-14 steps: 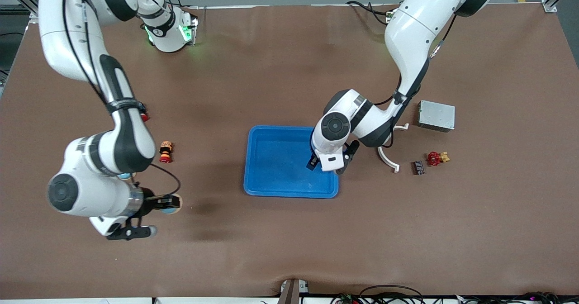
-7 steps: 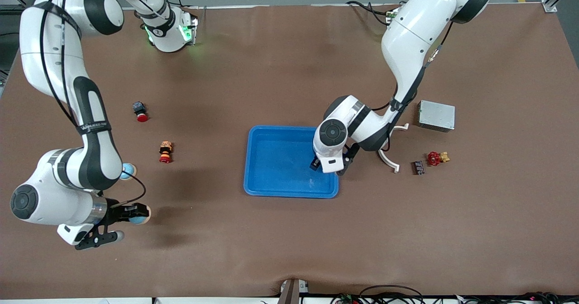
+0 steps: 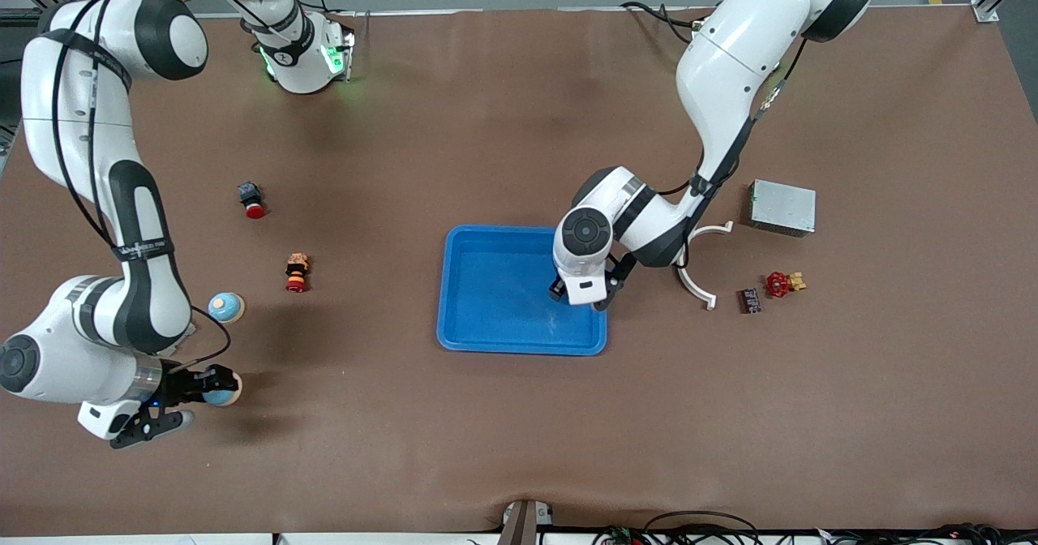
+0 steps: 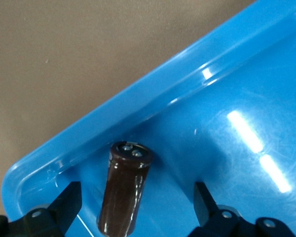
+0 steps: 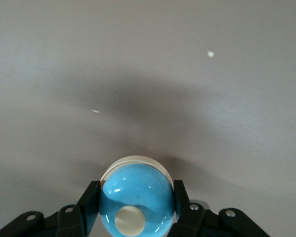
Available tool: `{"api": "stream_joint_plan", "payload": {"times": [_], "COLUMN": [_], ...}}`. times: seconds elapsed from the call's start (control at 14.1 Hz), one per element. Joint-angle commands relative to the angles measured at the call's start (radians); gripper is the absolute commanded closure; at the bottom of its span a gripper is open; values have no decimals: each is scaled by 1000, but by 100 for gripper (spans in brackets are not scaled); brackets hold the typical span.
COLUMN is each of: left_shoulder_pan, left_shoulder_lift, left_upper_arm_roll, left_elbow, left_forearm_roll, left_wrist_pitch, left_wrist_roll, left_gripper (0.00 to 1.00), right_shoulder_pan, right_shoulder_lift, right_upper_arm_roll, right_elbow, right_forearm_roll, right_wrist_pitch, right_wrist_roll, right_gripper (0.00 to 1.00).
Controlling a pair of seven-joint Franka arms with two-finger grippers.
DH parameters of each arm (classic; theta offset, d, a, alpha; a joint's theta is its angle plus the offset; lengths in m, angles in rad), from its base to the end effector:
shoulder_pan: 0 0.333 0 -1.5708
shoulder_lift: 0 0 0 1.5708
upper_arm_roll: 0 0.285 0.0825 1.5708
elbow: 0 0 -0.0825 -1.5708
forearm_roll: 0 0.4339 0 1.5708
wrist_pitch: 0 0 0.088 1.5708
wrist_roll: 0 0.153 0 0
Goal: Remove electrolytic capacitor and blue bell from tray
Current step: 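Place the bell with the right gripper while the left gripper carries the capacitor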
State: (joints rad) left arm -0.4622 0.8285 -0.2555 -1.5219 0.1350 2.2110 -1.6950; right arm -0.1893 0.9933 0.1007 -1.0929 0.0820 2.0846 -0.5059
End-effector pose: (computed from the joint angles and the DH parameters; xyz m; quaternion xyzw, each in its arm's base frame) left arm 0.5413 -0.4506 0.0697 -0.8849 -0.4604 0.0609 0.0359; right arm 0.7866 -0.0812 0.1277 -0.9833 -0.1644 -0.0240 0.0740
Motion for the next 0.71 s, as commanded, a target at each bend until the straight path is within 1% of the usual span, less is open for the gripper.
{"api": "stream_joint_plan", "payload": {"times": [0.0,0.07,0.14,0.21,0.28,0.42,0.64], "left_shoulder_pan": [-13,-13,-13,-13,-13,-13,-9], "left_shoulder_lift": [6,6,6,6,6,4,-3], "left_upper_arm_roll": [22,22,22,22,22,25,25], "left_elbow": [13,14,16,16,16,16,19], "left_forearm_roll": [25,23,23,24,25,32,34], "left_wrist_pitch": [-13,-11,-11,-11,-11,-11,-11], "left_wrist_roll": [-28,-28,-26,-25,-25,-25,-26], "left_gripper": [0,24,46,65,80,100,100], "right_shoulder_pan": [-39,-47,-51,-52,-52,-53,-53], "right_shoulder_lift": [27,39,48,57,70,88,91], "right_upper_arm_roll": [14,11,4,-9,-18,-21,-19], "right_elbow": [7,7,5,5,5,5,4], "right_forearm_roll": [-13,-13,-13,-13,-13,-13,-8], "right_wrist_pitch": [29,47,69,89,107,132,149], "right_wrist_roll": [-69,-89,-109,-121,-128,-141,-131], "right_gripper": [100,100,100,100,100,100,100]}}
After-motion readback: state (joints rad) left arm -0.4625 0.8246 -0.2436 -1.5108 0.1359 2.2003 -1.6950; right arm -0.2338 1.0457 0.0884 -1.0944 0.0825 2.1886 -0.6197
